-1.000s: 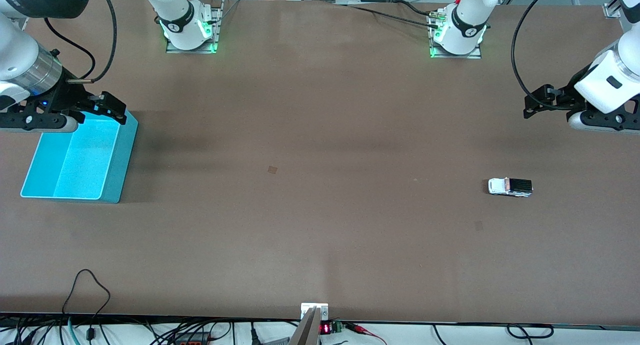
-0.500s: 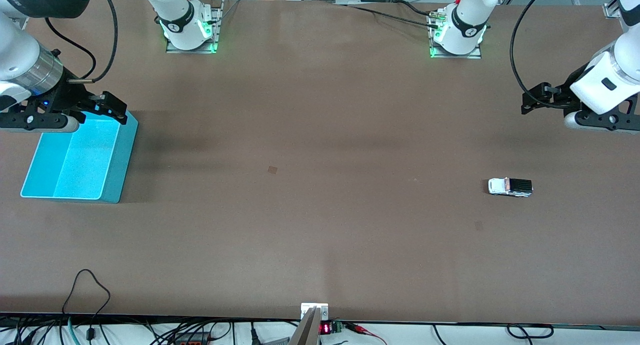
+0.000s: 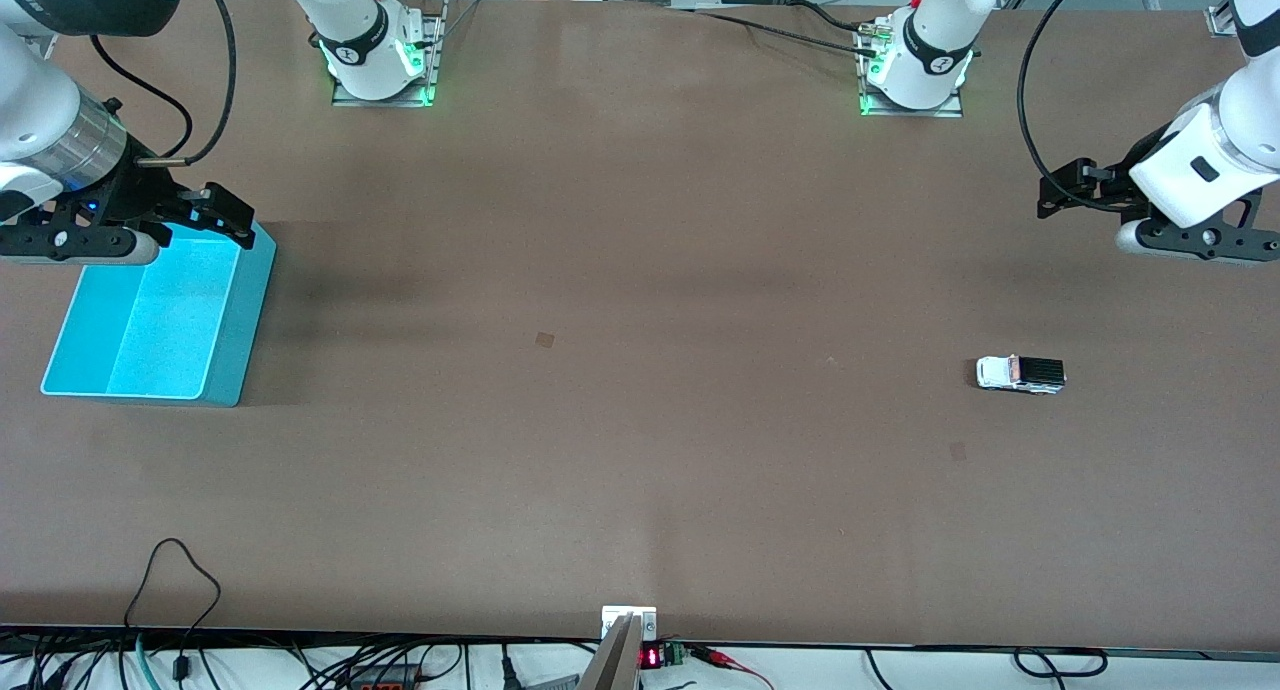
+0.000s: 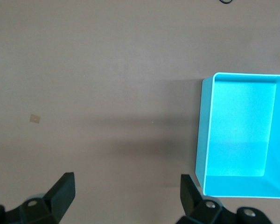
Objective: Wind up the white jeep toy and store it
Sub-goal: 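Lower the left gripper onto the roof of the white toy jeep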
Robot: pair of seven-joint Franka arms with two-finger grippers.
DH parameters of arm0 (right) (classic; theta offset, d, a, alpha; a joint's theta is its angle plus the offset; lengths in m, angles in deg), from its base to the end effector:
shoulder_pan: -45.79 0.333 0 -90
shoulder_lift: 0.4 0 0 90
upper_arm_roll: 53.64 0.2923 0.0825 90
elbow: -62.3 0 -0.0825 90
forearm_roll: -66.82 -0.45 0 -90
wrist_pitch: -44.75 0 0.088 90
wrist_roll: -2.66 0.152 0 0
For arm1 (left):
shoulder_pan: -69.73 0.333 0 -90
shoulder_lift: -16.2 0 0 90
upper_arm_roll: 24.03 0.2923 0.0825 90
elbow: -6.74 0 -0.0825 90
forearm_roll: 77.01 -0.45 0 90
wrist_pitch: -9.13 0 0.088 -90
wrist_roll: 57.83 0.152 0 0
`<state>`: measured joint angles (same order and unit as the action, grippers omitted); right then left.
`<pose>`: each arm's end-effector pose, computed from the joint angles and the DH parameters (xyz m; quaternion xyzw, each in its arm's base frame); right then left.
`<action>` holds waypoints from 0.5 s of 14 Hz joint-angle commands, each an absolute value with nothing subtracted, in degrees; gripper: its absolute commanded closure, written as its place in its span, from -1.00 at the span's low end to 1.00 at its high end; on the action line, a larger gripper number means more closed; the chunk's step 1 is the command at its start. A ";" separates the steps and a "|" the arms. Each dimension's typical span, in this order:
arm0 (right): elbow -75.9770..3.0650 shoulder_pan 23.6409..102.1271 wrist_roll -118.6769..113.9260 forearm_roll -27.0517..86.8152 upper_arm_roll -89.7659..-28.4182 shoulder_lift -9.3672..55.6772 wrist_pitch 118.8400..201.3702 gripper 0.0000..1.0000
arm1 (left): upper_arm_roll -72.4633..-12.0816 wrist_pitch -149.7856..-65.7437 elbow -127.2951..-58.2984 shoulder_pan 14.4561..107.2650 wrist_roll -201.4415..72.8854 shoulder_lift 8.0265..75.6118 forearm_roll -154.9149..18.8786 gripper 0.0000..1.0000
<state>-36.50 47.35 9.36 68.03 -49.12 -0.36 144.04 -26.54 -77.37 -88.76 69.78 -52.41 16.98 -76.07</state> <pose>0.6260 0.0638 0.4863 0.9999 -0.0037 0.0051 0.0099 0.6030 -0.0284 0.4922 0.9940 -0.0683 -0.0850 0.0107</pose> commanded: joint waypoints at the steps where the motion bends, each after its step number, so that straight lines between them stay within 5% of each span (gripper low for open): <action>1: -36.58 47.46 10.30 67.96 -48.98 -1.01 143.89 -1.00 | -26.50 -75.77 -86.95 69.82 -41.97 19.44 -76.04 -1.00; 7: -36.58 47.46 10.30 67.96 -48.98 -1.01 143.80 -1.00 | -26.14 -79.28 -87.39 70.09 -19.46 24.10 -81.65 -1.00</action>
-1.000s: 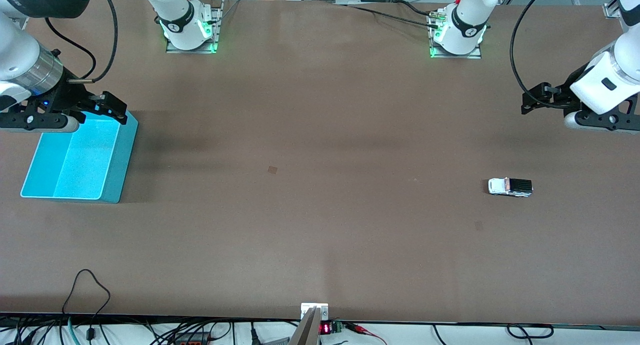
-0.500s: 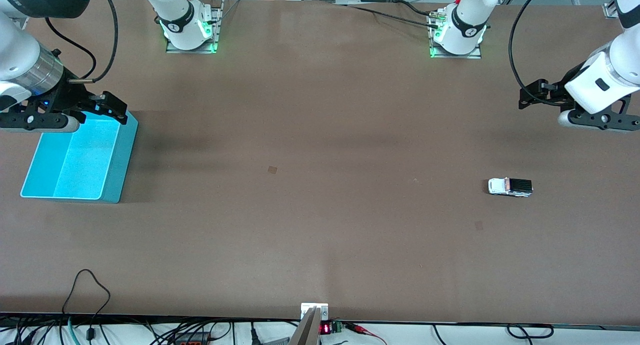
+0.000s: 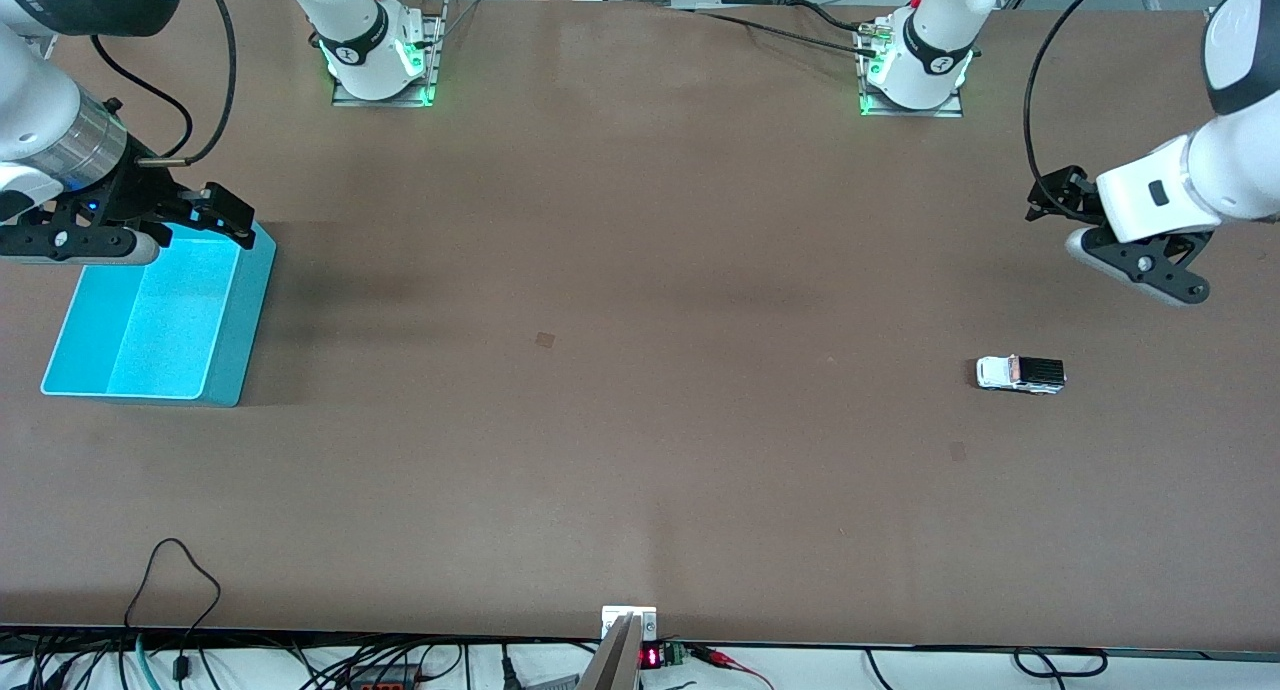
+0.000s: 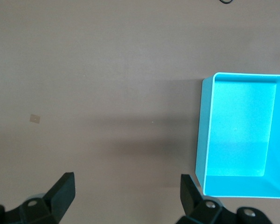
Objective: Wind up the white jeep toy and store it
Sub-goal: 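Lower the left gripper onto the roof of the white toy jeep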
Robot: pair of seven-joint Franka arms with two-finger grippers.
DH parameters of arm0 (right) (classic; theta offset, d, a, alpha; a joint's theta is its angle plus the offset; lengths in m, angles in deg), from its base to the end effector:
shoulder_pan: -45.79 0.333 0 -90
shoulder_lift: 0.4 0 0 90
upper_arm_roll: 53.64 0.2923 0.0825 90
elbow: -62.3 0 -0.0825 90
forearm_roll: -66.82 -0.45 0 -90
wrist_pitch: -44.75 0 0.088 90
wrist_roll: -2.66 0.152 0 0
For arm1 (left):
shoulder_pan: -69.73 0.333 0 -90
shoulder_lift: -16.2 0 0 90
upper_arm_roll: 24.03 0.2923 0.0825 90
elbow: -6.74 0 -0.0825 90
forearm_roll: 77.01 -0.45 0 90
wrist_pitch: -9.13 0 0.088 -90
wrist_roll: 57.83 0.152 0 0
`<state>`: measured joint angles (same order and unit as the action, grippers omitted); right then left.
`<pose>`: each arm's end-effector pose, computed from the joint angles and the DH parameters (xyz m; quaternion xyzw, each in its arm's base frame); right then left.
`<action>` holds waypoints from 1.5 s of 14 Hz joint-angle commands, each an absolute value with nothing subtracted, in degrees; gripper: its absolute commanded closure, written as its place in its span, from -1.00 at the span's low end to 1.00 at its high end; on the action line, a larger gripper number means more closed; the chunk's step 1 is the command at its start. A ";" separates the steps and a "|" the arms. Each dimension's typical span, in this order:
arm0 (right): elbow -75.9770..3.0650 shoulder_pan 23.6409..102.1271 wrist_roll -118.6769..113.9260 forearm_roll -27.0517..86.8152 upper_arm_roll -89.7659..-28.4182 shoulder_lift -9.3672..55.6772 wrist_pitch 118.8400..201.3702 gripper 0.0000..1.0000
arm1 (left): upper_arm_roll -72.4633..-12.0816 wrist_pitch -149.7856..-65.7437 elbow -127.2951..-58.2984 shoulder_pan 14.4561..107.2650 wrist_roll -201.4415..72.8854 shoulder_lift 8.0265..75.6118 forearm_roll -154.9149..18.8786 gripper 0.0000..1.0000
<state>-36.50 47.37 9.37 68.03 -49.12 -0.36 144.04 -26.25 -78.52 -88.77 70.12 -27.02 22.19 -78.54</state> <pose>0.6260 0.0640 0.4863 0.9999 -0.0037 0.0051 0.0099 0.6189 -0.0151 0.4377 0.9523 -0.2801 -0.1195 0.0192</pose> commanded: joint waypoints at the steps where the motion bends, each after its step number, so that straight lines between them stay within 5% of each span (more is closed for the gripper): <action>1: -36.66 47.46 10.30 67.96 -48.98 -1.01 143.71 -1.00 | -26.14 -80.15 -87.74 70.17 -16.64 24.63 -82.10 -1.00; 16: -36.66 47.46 10.39 67.96 -48.90 -1.01 143.63 -1.00 | -25.97 -120.92 -100.13 80.19 32.94 41.59 -86.50 -1.00; 21: -36.66 47.54 10.30 67.96 -48.98 -1.01 143.63 -1.00 | -25.97 -133.14 -107.77 80.80 34.19 42.21 -86.50 -1.00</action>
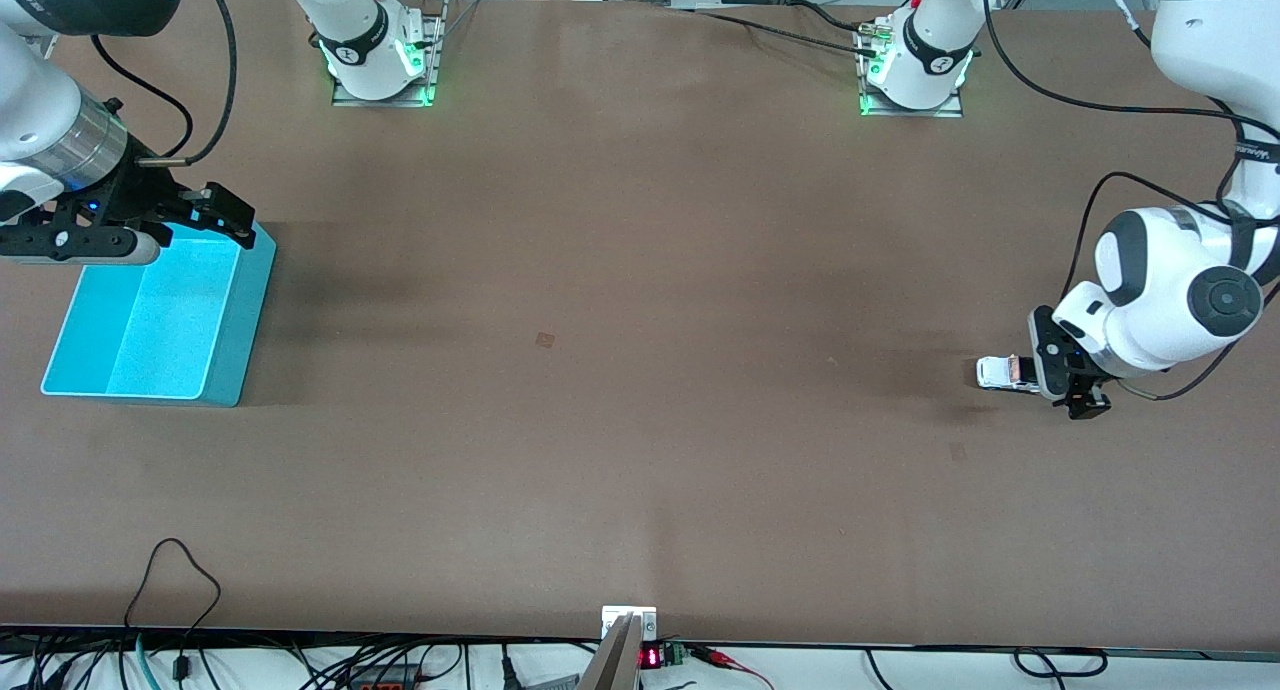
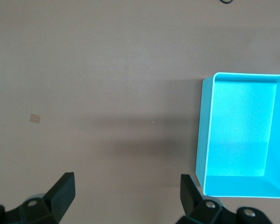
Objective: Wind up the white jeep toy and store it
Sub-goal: 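Lower the left gripper onto the roof of the white toy jeep, then press the jeep down and drag it backward with the left gripper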
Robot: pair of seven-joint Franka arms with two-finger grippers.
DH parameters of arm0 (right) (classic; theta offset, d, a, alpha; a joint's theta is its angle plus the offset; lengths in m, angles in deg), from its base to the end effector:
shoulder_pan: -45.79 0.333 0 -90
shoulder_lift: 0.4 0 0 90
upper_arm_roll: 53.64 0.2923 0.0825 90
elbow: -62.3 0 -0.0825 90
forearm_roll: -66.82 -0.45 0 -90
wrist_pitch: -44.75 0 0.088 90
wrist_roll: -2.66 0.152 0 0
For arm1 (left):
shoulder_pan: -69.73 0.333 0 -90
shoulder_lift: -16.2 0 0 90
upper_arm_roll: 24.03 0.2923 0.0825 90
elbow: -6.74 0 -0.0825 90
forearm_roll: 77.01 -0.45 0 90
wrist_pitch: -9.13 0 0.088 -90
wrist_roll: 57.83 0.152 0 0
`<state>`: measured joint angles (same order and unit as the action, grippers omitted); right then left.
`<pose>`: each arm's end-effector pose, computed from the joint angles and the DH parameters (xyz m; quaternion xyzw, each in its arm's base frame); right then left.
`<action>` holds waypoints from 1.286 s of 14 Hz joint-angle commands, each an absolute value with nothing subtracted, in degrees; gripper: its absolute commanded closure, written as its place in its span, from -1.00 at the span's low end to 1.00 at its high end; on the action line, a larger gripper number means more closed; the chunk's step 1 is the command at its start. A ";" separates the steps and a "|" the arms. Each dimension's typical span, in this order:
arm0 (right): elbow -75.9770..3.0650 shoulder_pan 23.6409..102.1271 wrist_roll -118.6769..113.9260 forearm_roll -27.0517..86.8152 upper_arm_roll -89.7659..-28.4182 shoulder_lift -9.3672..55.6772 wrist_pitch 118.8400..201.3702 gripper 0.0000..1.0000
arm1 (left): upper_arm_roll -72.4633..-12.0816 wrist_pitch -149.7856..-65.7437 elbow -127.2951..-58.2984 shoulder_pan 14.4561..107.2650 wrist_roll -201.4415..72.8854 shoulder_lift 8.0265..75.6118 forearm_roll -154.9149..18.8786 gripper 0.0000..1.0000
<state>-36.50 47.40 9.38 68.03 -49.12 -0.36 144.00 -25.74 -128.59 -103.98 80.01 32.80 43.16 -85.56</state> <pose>0.6258 0.0643 0.4863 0.9999 -0.0035 0.0047 0.0099 0.6504 0.1029 0.1273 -0.7174 0.6953 0.0326 0.0287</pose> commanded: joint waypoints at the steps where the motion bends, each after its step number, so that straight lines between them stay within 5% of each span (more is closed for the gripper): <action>1: -36.66 47.54 10.39 67.96 -48.90 -1.01 143.63 -1.00 | -25.97 -134.38 -108.48 81.07 34.19 42.39 -86.50 -1.00; 4: -36.66 47.63 10.30 67.96 -48.90 -1.10 143.54 -1.00 | -26.06 -137.01 -108.66 82.21 34.46 44.75 -86.50 -0.98; 5: -36.66 47.63 10.39 67.96 -48.90 -1.10 143.54 -1.00 | -26.06 -137.46 -108.66 82.30 34.46 45.20 -86.50 -0.82; 7: -36.66 47.63 10.30 68.05 -48.90 -1.10 143.54 -1.00 | -26.41 -137.47 -108.75 82.22 34.37 45.46 -86.50 -0.01; 10: -36.66 47.63 10.39 67.96 -48.90 -1.10 143.54 -1.00 | -26.58 -137.29 -108.57 81.95 32.79 46.43 -86.33 0.44; 18: -36.66 47.63 10.39 68.05 -48.90 -1.10 143.54 -1.00 | -26.58 -136.76 -108.31 82.21 30.76 46.87 -86.24 0.52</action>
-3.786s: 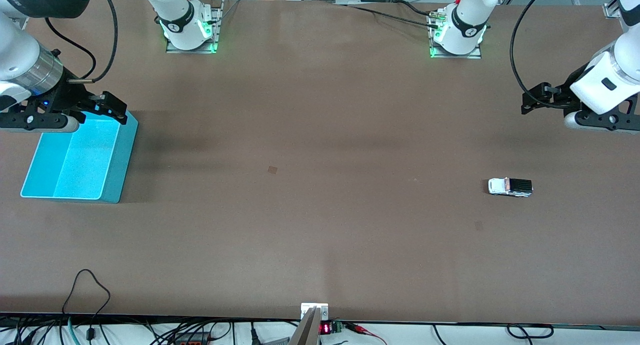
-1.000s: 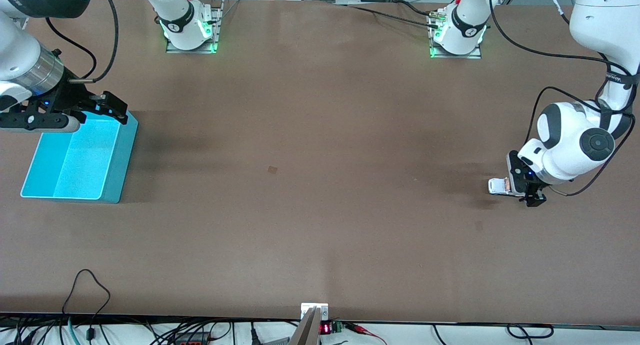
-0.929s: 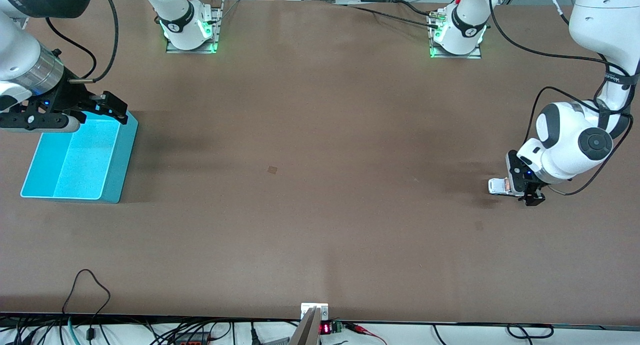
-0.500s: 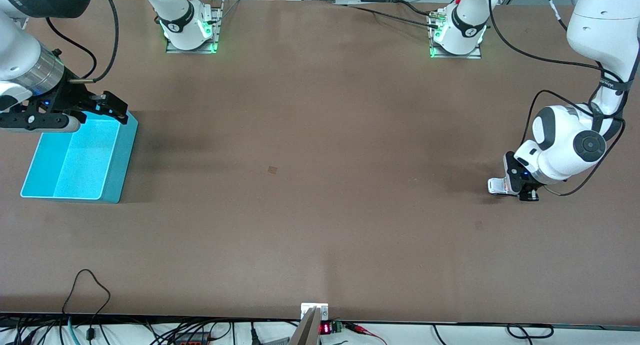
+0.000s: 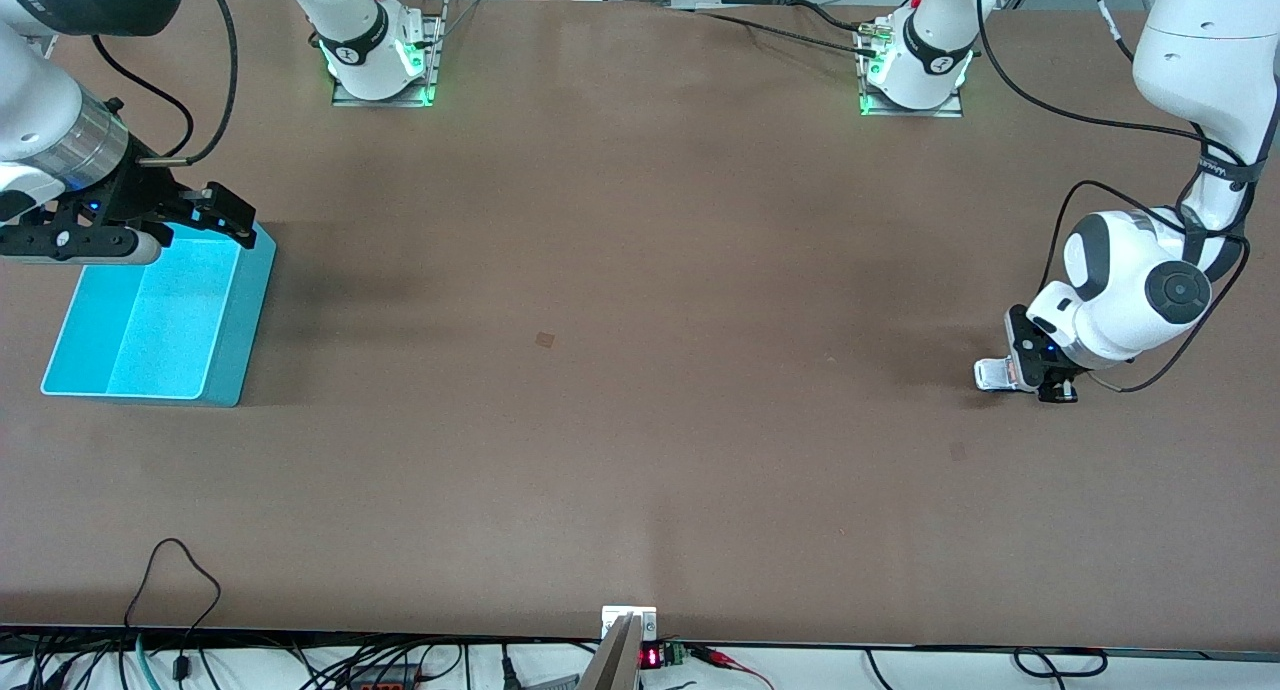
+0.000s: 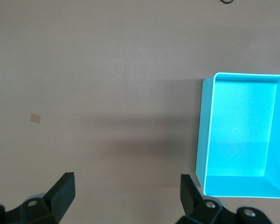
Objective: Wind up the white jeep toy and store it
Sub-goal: 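Press the jeep down and drag it backward with the left gripper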
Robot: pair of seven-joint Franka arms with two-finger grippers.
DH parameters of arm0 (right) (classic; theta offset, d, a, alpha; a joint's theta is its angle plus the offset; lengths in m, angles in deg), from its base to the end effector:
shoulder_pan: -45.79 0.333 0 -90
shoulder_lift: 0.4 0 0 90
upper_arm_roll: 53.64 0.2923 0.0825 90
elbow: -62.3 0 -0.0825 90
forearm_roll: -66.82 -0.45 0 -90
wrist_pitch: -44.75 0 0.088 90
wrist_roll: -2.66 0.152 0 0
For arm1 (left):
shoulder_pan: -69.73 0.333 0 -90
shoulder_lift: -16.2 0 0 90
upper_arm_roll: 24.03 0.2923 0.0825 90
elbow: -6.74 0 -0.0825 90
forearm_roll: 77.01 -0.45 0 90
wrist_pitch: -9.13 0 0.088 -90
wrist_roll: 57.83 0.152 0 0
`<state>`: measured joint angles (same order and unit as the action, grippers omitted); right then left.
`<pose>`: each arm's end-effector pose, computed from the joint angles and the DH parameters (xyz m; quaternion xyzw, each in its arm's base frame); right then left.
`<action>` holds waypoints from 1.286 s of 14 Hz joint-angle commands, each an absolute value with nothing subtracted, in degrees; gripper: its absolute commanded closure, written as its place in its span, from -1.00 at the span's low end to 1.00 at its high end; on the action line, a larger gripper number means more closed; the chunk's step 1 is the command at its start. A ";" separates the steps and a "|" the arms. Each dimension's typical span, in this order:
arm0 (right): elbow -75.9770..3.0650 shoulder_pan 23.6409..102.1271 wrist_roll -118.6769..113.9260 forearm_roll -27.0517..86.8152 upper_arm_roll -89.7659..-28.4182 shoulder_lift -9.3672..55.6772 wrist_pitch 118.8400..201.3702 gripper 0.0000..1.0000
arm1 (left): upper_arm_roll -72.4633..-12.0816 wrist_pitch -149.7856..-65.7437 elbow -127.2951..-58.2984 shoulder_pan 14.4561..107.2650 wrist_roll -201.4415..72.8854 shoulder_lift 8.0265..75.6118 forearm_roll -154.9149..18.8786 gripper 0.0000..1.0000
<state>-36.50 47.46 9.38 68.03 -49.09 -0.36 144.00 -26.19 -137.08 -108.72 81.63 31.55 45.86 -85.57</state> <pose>0.6257 0.0653 0.4863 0.9999 -0.0027 0.0047 0.0099 0.6233 0.1070 0.0742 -0.7284 0.6842 0.0184 0.0290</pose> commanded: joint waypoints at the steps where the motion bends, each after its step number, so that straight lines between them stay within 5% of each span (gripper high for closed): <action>1: -36.66 47.63 10.30 67.96 -48.90 -1.10 143.54 -1.00 | -26.50 -136.68 -108.22 82.22 31.03 47.05 -86.24 0.52; 18: -36.66 47.63 10.39 67.96 -48.98 -1.10 143.54 -1.00 | -25.97 -135.36 -100.58 99.26 49.39 54.69 -86.33 0.46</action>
<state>-36.50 47.47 9.39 68.03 -49.08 -0.36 144.00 -26.02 -136.73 -102.64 97.44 46.55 49.65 -85.57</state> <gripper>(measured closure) 0.000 0.485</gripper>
